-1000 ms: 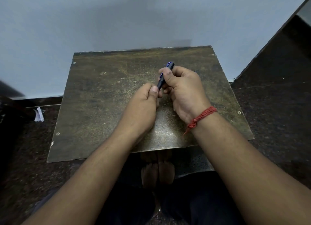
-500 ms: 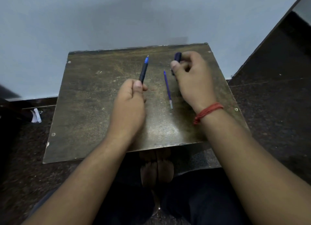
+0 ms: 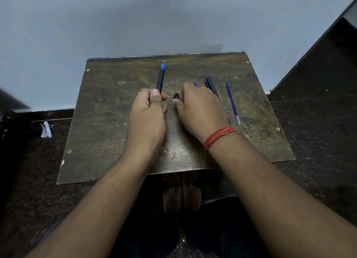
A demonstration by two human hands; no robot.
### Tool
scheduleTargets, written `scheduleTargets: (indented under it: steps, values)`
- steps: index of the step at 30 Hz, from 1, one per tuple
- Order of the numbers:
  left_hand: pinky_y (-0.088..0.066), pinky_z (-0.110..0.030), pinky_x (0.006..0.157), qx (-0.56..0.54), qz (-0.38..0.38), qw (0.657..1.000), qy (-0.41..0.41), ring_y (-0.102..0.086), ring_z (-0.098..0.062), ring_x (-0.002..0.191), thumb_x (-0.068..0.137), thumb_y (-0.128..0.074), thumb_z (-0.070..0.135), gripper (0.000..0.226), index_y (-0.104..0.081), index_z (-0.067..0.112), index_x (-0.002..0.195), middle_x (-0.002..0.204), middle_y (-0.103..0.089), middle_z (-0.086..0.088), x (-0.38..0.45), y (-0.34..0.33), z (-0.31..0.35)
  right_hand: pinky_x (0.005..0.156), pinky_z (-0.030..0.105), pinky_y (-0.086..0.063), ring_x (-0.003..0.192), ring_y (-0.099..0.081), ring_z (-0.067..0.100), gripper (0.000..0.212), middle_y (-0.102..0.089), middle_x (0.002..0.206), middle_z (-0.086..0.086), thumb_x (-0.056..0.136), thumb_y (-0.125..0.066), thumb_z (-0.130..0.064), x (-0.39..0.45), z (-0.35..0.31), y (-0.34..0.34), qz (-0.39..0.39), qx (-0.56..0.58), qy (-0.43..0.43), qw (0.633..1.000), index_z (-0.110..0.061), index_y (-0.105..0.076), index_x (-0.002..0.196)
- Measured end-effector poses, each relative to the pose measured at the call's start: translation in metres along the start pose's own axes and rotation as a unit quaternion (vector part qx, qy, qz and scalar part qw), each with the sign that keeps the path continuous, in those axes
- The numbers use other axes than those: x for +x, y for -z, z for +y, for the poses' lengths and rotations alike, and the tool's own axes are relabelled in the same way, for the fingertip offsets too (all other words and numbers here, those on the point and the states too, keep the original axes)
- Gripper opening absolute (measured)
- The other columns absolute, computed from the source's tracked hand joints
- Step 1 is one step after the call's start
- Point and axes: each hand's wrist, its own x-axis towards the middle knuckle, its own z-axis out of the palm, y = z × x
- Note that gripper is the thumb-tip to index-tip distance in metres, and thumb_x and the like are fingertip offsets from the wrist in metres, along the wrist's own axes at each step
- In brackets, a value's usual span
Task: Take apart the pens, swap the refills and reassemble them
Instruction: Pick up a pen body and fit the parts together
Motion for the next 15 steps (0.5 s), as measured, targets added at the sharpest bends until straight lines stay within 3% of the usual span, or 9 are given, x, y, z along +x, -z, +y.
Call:
scheduleTargets:
  steps: [3,5,8,10,12,15]
  values:
    - [-0.025,-0.031,0.050,0.000,0.002,1.000,0.004,-0.032,-0.007,0.045,0.093,-0.042,0.047,0.028,-0.060,0.028,0.084,0.054,-0.046,0.013,0.000,0.000,0.001,0.065,0.033,-0.034,0.090,-0.061,0.033,0.021,-0.067,0.086,0.010,0.096,-0.055,-0.037,0.003,0.005,0.000,-0.024,-0.021,-0.014,0.999,-0.017,-0.056,0.093]
    - [-0.025,-0.030,0.049,0.005,0.000,1.000,0.008,-0.033,-0.005,0.045,0.093,-0.043,0.047,0.027,-0.060,0.028,0.084,0.055,-0.046,0.013,0.000,0.001,0.002,0.062,0.032,-0.032,0.078,-0.058,0.030,0.022,-0.061,0.075,0.004,0.097,-0.053,-0.039,0.004,0.006,0.005,-0.015,-0.007,-0.026,1.000,-0.018,-0.054,0.089]
    - [-0.028,-0.031,0.050,0.032,-0.014,0.999,0.010,-0.035,-0.006,0.049,0.094,-0.046,0.049,0.027,-0.063,0.031,0.084,0.059,-0.047,0.014,-0.001,0.003,0.004,0.053,0.032,-0.033,0.063,-0.052,0.017,0.022,-0.052,0.064,-0.008,0.098,-0.054,-0.037,0.007,0.012,0.017,0.051,0.111,-0.050,0.991,-0.020,-0.053,0.084]
    - [-0.030,-0.032,0.053,0.069,-0.030,0.997,-0.011,-0.038,-0.008,0.053,0.095,-0.048,0.049,0.026,-0.063,0.030,0.085,0.062,-0.049,0.013,-0.004,0.002,0.006,0.055,0.031,-0.042,0.061,-0.055,0.016,0.023,-0.060,0.068,0.001,0.097,-0.057,-0.036,0.007,0.015,0.023,0.074,0.246,-0.080,0.963,-0.018,-0.057,0.084]
    - [-0.033,-0.032,0.055,0.114,-0.048,0.991,-0.049,-0.041,-0.006,0.054,0.099,-0.049,0.044,0.026,-0.062,0.026,0.085,0.063,-0.053,0.015,-0.008,0.000,0.007,0.056,0.032,-0.046,0.060,-0.054,0.016,0.026,-0.066,0.074,0.012,0.096,-0.060,-0.038,0.004,0.014,0.027,0.048,0.379,-0.121,0.916,-0.015,-0.061,0.086]
    - [-0.035,-0.016,0.054,0.173,-0.073,0.978,-0.087,-0.047,0.003,0.056,0.105,-0.051,0.031,0.024,-0.058,0.027,0.083,0.062,-0.057,0.021,-0.014,-0.005,0.008,0.050,0.022,-0.042,0.056,-0.052,0.008,0.026,-0.063,0.068,0.002,0.094,-0.066,-0.038,0.001,0.014,0.026,-0.003,0.488,-0.143,0.861,-0.016,-0.062,0.080]
